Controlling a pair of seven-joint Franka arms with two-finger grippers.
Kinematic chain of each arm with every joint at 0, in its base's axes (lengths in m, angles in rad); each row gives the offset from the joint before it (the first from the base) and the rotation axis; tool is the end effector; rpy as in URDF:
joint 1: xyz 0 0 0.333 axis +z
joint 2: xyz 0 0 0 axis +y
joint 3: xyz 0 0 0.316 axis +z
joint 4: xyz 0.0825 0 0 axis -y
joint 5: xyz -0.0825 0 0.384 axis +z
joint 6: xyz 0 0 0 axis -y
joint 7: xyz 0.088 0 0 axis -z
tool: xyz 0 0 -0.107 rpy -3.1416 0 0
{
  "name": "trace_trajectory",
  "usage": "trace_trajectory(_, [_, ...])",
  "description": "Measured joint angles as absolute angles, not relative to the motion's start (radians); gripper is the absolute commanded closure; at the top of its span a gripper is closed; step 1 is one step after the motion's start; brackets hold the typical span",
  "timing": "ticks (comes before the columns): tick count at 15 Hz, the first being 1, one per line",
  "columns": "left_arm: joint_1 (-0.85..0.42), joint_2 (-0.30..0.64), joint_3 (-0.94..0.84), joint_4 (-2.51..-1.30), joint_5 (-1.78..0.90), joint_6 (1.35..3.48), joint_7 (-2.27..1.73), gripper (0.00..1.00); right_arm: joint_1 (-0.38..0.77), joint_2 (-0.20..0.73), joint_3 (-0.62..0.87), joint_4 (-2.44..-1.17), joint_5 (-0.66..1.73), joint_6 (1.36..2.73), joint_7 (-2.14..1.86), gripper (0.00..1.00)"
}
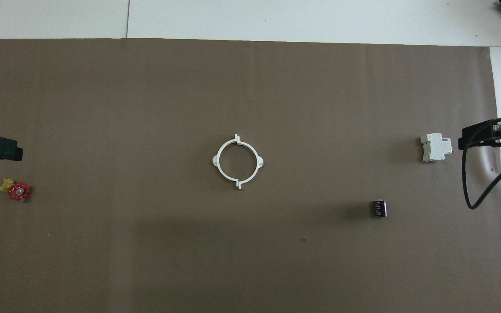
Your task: Assemble drain pipe with both arms
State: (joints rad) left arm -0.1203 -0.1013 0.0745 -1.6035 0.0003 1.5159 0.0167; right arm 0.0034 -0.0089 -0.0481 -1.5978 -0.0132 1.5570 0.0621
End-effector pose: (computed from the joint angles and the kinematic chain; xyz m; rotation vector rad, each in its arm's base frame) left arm 0.5167 -0.0214 0.6584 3.1325 -0.0984 0.0209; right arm 0.5490 -0.0261 0.6155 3.1237 -0.1669 -0.0497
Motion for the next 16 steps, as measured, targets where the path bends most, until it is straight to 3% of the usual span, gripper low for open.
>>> trace_trajectory(16, [-0.123,-0.069,0.075,-1.664,0.000,1.542,0.009,0.00,0.003,-0.009,-0.048,-1.598,-0.013,1.557,0.062,0.00])
